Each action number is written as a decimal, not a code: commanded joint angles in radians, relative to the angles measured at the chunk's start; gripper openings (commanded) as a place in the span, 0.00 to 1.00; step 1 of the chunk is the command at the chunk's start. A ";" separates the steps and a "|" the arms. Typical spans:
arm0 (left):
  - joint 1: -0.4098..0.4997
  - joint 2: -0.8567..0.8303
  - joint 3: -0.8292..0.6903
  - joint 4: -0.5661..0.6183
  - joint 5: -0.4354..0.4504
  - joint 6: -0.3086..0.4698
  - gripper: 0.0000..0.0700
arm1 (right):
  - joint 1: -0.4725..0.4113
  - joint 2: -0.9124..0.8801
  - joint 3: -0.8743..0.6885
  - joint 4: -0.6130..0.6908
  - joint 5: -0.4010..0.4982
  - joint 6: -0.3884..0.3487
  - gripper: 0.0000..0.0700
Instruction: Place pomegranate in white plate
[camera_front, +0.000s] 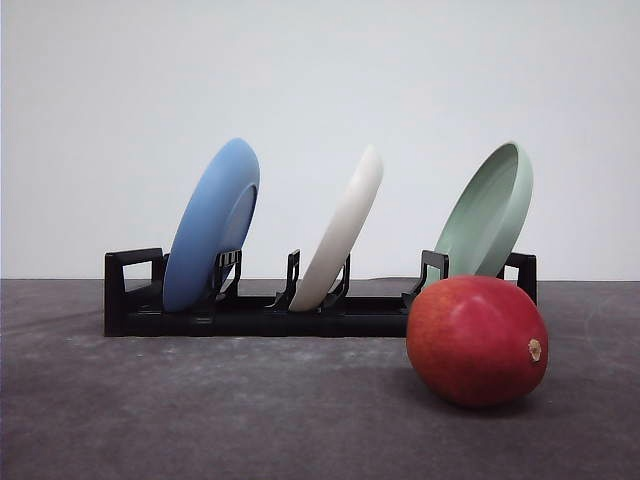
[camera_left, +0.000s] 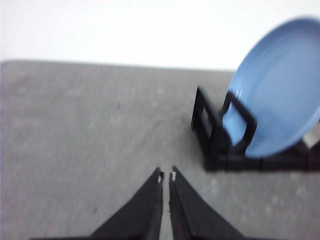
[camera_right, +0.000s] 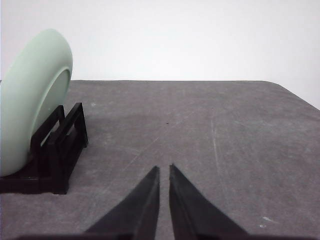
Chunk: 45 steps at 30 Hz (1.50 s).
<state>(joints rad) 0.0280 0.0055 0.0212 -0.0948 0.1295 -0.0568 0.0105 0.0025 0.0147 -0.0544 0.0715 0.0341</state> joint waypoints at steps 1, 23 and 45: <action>0.000 -0.001 -0.009 0.046 -0.001 -0.041 0.00 | 0.000 0.001 -0.003 0.010 0.000 0.014 0.04; 0.000 0.000 0.025 0.415 -0.002 -0.404 0.00 | 0.000 0.002 0.169 0.066 -0.053 0.284 0.01; -0.003 0.336 0.535 -0.489 0.142 -0.187 0.01 | 0.002 0.317 0.526 -0.406 -0.328 0.130 0.01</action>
<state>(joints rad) 0.0264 0.3260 0.5377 -0.5882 0.2623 -0.2869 0.0110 0.3105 0.5293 -0.4667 -0.2456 0.1824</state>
